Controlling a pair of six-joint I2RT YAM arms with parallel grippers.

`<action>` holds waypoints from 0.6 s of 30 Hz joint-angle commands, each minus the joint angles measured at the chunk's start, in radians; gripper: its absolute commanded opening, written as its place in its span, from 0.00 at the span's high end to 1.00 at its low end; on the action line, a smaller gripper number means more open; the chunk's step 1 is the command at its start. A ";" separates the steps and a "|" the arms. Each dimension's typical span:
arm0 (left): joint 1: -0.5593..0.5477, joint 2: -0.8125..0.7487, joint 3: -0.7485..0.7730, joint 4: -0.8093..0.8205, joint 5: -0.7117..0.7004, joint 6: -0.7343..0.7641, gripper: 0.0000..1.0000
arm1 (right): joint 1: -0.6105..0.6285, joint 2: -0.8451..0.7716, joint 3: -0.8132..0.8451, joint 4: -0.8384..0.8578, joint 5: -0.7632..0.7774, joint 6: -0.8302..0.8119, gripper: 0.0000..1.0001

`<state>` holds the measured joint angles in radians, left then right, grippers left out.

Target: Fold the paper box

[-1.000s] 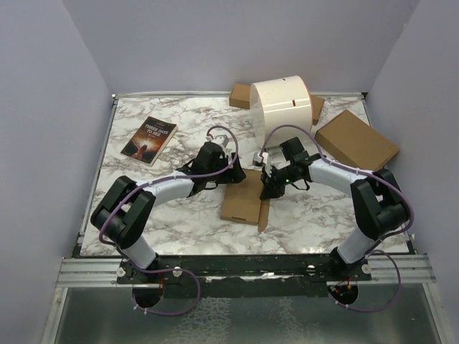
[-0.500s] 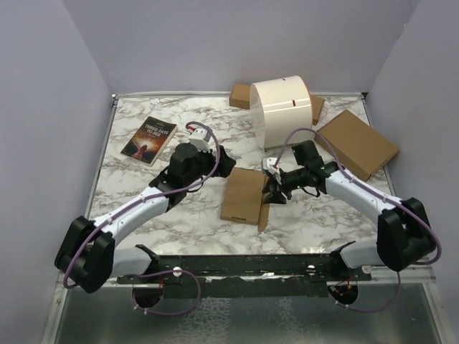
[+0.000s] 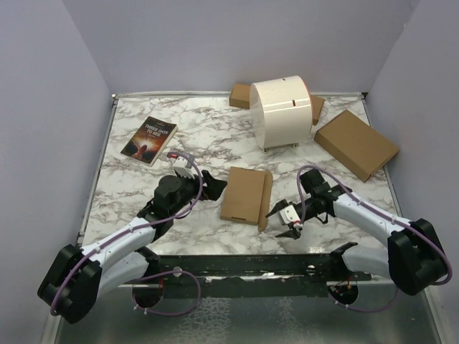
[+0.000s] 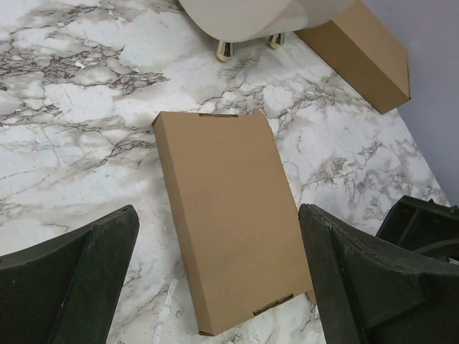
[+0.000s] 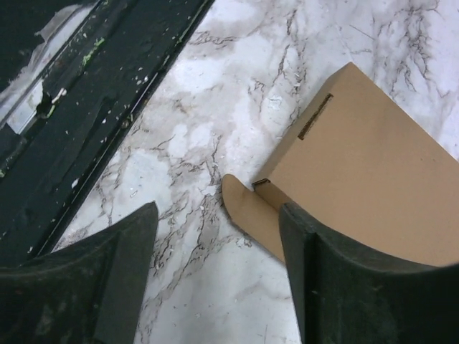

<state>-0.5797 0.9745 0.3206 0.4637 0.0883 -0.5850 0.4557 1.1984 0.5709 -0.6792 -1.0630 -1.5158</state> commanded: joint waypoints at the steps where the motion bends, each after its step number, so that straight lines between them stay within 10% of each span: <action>1: 0.000 0.044 -0.016 0.057 0.042 -0.079 0.05 | 0.026 -0.027 -0.057 0.067 0.046 -0.115 0.37; 18: -0.113 0.210 0.021 -0.023 -0.101 -0.093 0.13 | 0.266 0.035 -0.152 0.464 0.365 0.093 0.55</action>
<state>-0.6651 1.1595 0.3141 0.4671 0.0578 -0.6827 0.7101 1.2327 0.4320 -0.3321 -0.7959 -1.4624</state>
